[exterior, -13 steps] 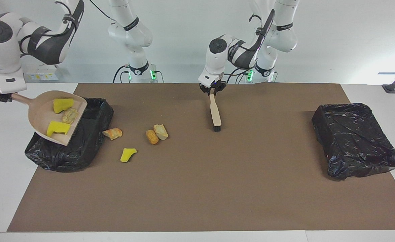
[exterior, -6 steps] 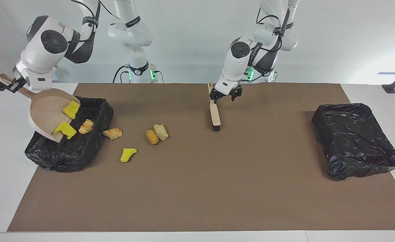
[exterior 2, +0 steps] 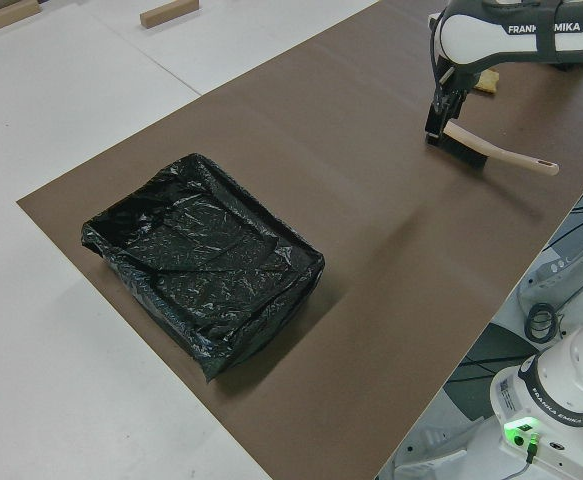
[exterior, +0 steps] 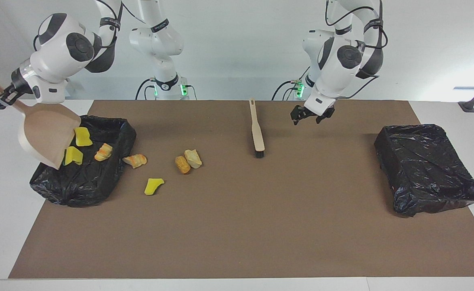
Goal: Sweep and dump trash in bin
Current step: 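Carry the dustpan to the black bag while the left gripper drops the brush, then tip the dustpan over the black bag with the right gripper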
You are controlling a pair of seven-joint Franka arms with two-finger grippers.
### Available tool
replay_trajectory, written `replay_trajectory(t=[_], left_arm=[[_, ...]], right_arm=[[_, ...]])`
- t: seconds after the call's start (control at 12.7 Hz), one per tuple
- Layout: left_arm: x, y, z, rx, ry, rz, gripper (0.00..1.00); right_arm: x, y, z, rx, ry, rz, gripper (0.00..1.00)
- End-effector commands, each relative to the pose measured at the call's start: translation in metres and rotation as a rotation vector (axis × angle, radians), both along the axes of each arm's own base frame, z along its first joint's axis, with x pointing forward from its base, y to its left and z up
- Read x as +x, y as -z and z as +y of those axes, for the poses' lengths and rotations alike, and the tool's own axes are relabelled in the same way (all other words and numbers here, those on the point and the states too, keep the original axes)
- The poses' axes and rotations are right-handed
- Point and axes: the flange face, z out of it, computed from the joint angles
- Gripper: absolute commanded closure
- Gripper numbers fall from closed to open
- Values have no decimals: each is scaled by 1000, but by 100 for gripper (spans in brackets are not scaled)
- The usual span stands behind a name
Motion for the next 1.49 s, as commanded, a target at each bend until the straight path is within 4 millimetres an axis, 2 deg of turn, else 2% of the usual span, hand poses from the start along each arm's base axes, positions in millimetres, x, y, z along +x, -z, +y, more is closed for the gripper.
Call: replay_trajectory(t=[0.0,0.08,0.16,0.24,0.39,0.63,0.79,0.86,1.18,1.34,1.41], left_arm=[[9,-9,53,-8,69,13,0],[18,-23,72,-8,95,-12,0],[28,-42,84,7,99,-36,0],[37,-62,94,24,90,-53,0],[49,-100,100,65,100,-114,0],[51,-157,116,71,72,-135,0],[47,-204,117,71,71,-169,0],[47,-214,117,70,71,-187,0],[45,-230,123,83,60,-200,0],[42,-237,130,157,67,-188,0],[41,-239,130,152,71,-189,0]], right_arm=[[1,-20,21,-42,-33,-39,100],[-1,-29,30,-50,-40,-47,100],[-1,-36,47,-56,-62,-54,100],[-3,-43,55,-60,-57,-61,100],[-5,-49,67,17,-11,-80,100],[-6,-36,103,167,24,-75,100],[-11,-25,107,317,218,-196,100],[-14,-20,111,378,293,-236,100],[-26,-2,129,606,643,-370,100],[-29,3,153,692,831,-447,100],[-29,8,171,710,910,-482,100]])
